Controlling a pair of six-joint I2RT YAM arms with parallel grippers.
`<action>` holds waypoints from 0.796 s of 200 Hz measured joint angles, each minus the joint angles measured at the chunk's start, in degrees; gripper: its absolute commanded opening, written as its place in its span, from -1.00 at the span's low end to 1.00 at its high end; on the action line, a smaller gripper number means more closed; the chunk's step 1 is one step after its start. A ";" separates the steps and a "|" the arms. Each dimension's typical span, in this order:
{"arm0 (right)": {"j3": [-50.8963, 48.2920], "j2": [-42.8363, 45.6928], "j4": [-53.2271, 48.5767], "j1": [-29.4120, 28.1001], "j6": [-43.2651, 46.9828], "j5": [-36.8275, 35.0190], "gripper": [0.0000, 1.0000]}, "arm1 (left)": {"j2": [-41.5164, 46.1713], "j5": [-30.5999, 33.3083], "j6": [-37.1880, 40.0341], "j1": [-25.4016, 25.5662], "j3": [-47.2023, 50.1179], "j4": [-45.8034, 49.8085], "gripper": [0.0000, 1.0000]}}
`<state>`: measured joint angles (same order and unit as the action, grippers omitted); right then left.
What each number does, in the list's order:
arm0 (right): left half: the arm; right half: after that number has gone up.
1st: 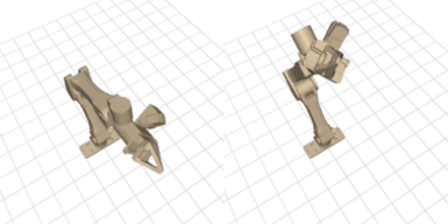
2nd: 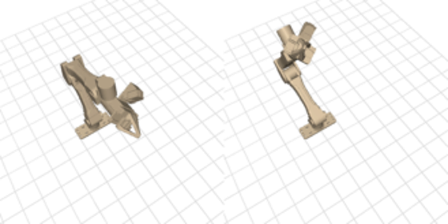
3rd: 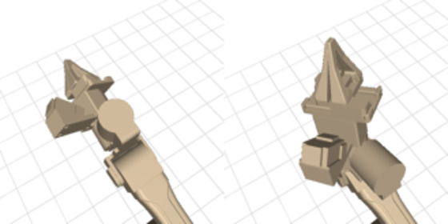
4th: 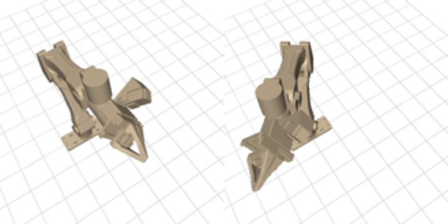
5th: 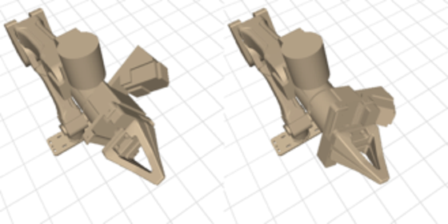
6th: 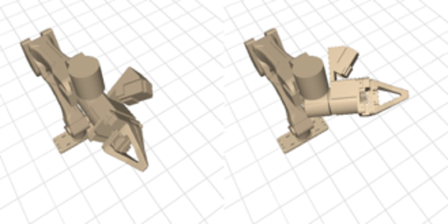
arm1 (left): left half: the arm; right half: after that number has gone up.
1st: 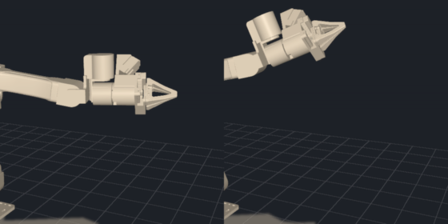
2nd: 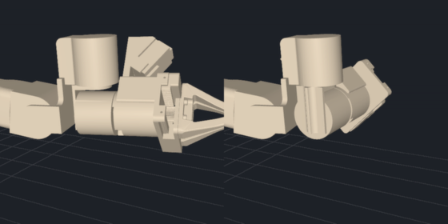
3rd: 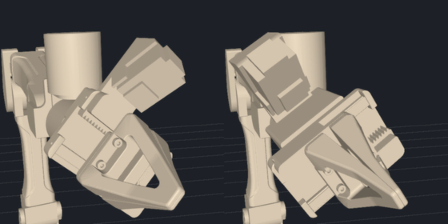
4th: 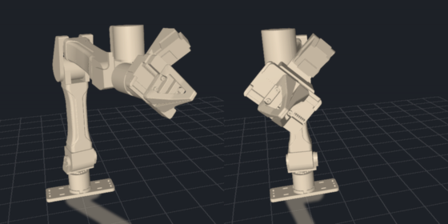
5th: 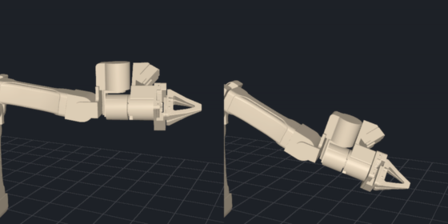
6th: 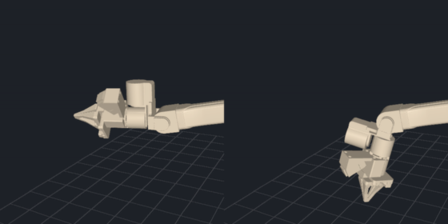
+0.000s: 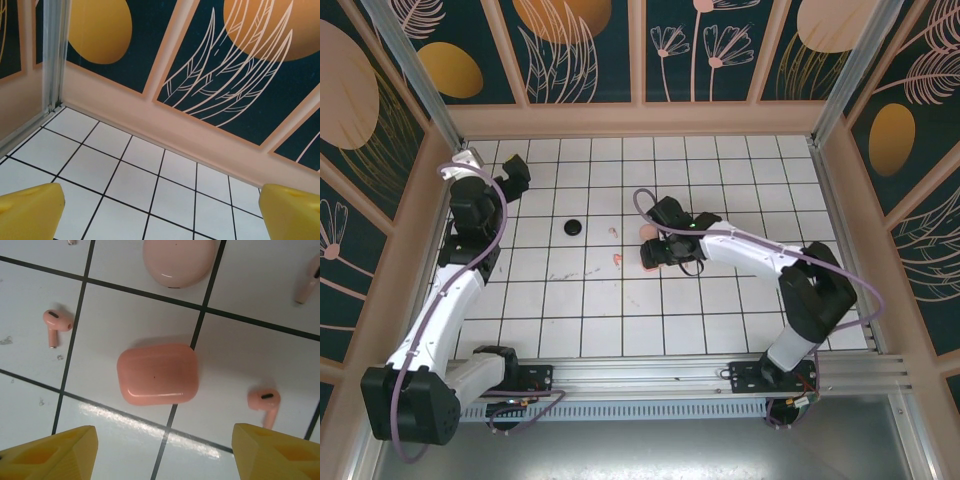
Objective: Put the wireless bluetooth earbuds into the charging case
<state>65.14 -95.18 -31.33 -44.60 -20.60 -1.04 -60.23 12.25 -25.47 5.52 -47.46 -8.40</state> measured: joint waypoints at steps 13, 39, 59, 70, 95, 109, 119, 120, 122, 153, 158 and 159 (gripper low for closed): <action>1.36 -2.16 -0.52 -0.33 0.44 -0.59 0.47 | 0.50 0.24 -0.50 0.00 0.81 -0.44 0.97; 3.69 -5.86 -1.14 -1.03 0.79 -2.01 0.48 | 1.14 0.33 -1.14 0.00 1.33 -0.39 0.97; 4.79 -8.11 -1.62 -1.27 0.81 -2.84 0.48 | 1.11 0.48 -1.86 0.00 1.31 0.02 0.98; 5.31 -9.16 -1.92 -1.27 0.81 -3.37 0.48 | 1.03 0.46 -2.05 0.00 1.29 0.39 0.98; 6.64 -11.19 -2.16 -1.33 0.83 -3.96 0.47 | 0.83 -0.74 -1.79 0.00 1.46 0.83 0.98; 7.23 -12.24 -2.16 -1.38 0.83 -4.11 0.47 | 0.85 -2.08 -1.11 0.00 2.10 0.48 0.98; 7.61 -13.09 -2.16 -1.42 0.85 -4.11 0.47 | 0.83 -3.02 -0.50 0.00 2.58 0.50 0.98; 7.63 -13.14 -2.16 -1.42 0.85 -4.11 0.47 | 0.83 -3.10 -0.42 0.00 2.62 0.52 0.97; 7.72 -13.31 -2.14 -1.42 0.85 -4.11 0.47 | 0.83 -3.23 -0.35 0.00 2.69 0.50 0.98; 8.52 -15.45 -2.14 -1.62 1.22 -4.11 0.45 | 0.39 -5.42 0.50 0.00 2.91 0.57 0.98; 8.61 -15.76 -2.14 -1.64 1.22 -4.11 0.44 | 0.20 -5.60 0.50 0.00 2.91 0.57 0.98; 8.61 -15.80 -2.14 -1.64 1.25 -4.11 0.44 | 0.17 -5.60 0.50 0.00 2.91 0.57 0.97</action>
<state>73.76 -110.98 -33.47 -46.24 -19.35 -5.15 -60.05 6.66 -24.97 5.52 -44.56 -7.84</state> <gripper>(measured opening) 0.728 0.987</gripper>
